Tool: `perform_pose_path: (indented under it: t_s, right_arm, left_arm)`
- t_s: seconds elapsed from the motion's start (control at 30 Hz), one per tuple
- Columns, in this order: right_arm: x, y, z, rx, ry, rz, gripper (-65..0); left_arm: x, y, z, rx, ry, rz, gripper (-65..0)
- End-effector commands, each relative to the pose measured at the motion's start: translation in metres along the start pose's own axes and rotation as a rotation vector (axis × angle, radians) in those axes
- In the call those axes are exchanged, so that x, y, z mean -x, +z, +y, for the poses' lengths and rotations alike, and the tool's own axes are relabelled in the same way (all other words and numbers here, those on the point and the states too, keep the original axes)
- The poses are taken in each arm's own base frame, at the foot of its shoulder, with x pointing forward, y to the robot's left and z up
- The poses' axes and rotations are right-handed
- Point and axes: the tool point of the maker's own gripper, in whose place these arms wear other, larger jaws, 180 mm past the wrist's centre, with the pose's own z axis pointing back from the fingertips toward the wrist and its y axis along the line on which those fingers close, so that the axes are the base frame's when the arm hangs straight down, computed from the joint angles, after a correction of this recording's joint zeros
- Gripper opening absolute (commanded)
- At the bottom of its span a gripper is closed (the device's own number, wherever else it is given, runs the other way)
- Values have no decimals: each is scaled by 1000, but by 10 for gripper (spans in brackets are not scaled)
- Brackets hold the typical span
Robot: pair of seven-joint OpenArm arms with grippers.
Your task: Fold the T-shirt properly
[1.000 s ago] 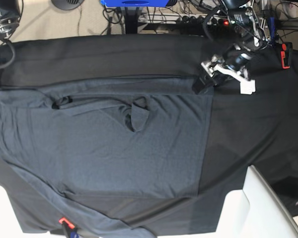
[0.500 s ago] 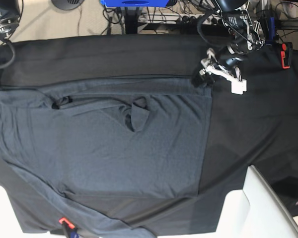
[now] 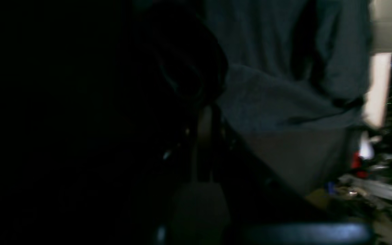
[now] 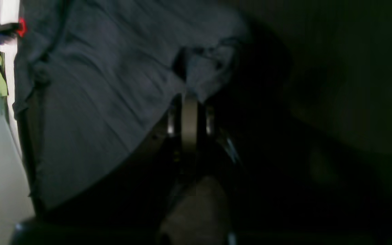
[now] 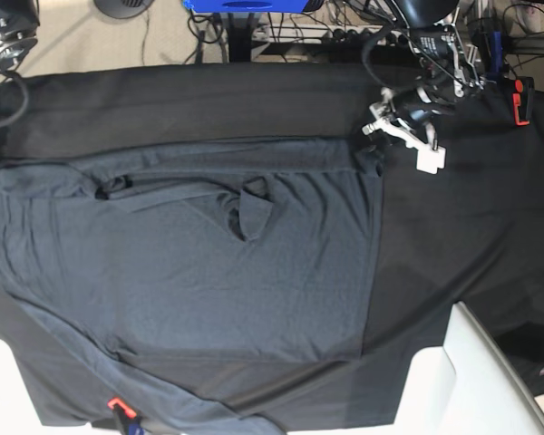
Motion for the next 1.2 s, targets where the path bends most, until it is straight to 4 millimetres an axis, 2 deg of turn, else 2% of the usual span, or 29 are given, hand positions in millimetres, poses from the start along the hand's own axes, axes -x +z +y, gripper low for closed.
perform_pose_path:
  t_s: [0.0, 0.13, 0.3, 0.4, 0.57, 0.77, 1.0, 1.17]
  right_arm:
    - [-31, 6, 11, -25, 31, -73, -650]
    - [-39, 10, 12, -20, 47, -92, -650]
    - [-33, 13, 13, -13, 69, -28, -650]
    - [-36, 22, 10, 4, 99, -25, -650]
    - [-35, 36, -3, 54, 112, -19, -650]
    - [-18, 50, -8, 86, 143, -20, -650]
    - [-5, 66, -13, 115, 185, -2, -650]
    - [1, 73, -24, 140, 194, 11, -650]
  left_arm:
    - [-11, 6, -2, 2, -35, -24, -650]
    - [-15, 13, -5, -8, -76, -5, -650]
    - [-8, 14, -5, -13, -82, 38, -650]
    - [-1, 20, -1, -27, -84, 47, -650]
    - [-5, 36, -1, -60, -137, 28, -650]
    - [-4, 47, 0, -81, -165, 24, -650]
    - [7, 58, 13, -115, -168, 57, -650]
    - [5, 79, 36, -179, -138, 33, -650]
